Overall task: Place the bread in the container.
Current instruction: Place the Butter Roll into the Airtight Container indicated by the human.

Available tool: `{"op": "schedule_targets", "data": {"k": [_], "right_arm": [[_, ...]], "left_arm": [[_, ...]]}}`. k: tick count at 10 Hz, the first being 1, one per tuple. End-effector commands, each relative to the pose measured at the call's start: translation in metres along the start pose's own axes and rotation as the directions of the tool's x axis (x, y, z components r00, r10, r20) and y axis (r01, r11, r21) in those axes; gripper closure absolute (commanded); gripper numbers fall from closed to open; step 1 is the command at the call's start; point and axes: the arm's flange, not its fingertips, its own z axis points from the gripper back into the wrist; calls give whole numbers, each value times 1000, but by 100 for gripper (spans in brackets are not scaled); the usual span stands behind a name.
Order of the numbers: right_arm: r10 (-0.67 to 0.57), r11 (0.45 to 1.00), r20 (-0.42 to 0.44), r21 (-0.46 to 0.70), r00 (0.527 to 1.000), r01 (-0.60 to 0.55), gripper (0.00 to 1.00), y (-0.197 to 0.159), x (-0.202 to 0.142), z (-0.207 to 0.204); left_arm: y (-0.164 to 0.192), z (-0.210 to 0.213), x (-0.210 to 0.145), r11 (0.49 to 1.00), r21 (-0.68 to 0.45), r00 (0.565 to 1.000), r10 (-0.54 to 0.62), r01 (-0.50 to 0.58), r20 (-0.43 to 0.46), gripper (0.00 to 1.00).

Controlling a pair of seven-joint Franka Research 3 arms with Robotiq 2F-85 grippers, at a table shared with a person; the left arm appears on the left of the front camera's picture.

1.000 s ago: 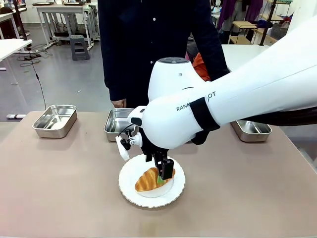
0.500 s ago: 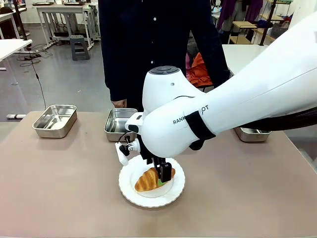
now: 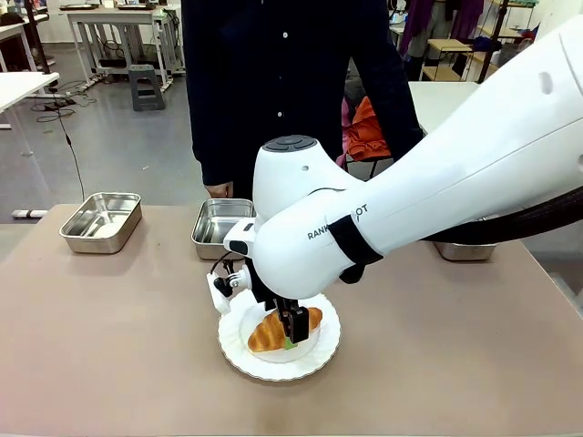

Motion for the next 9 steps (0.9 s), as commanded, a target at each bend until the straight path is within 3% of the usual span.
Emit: {"op": "schedule_targets", "data": {"k": [1,4,5,6,7,8,9], "right_arm": [[-17,1000,-26,-15,1000,16,0,-6,6,-7],[-13,1000,-36,-13,999,13,0,-4,6,-13],[-16,1000,-42,-15,999,16,16,-5,5,-14],[-16,1000,-41,-15,999,15,20,-6,3,-16],[-12,1000,-43,-18,999,11,36,-6,2,-16],[-11,1000,-44,-21,999,11,40,-5,2,-15],[-10,1000,-47,-23,999,9,56,-6,1,-15]], "left_arm": [[-2,1,1,1000,-3,1000,-8,8,9,0],[-2,1,1,1000,-3,1000,-8,8,9,0],[-2,1,1,1000,-3,1000,-8,8,9,0],[-2,1,1,1000,-3,1000,-8,8,9,0],[-2,1,1,1000,-3,1000,-8,8,9,0],[-2,1,1,1000,-3,1000,-8,8,9,0],[-2,1,1,1000,-3,1000,-8,8,9,0]]}}
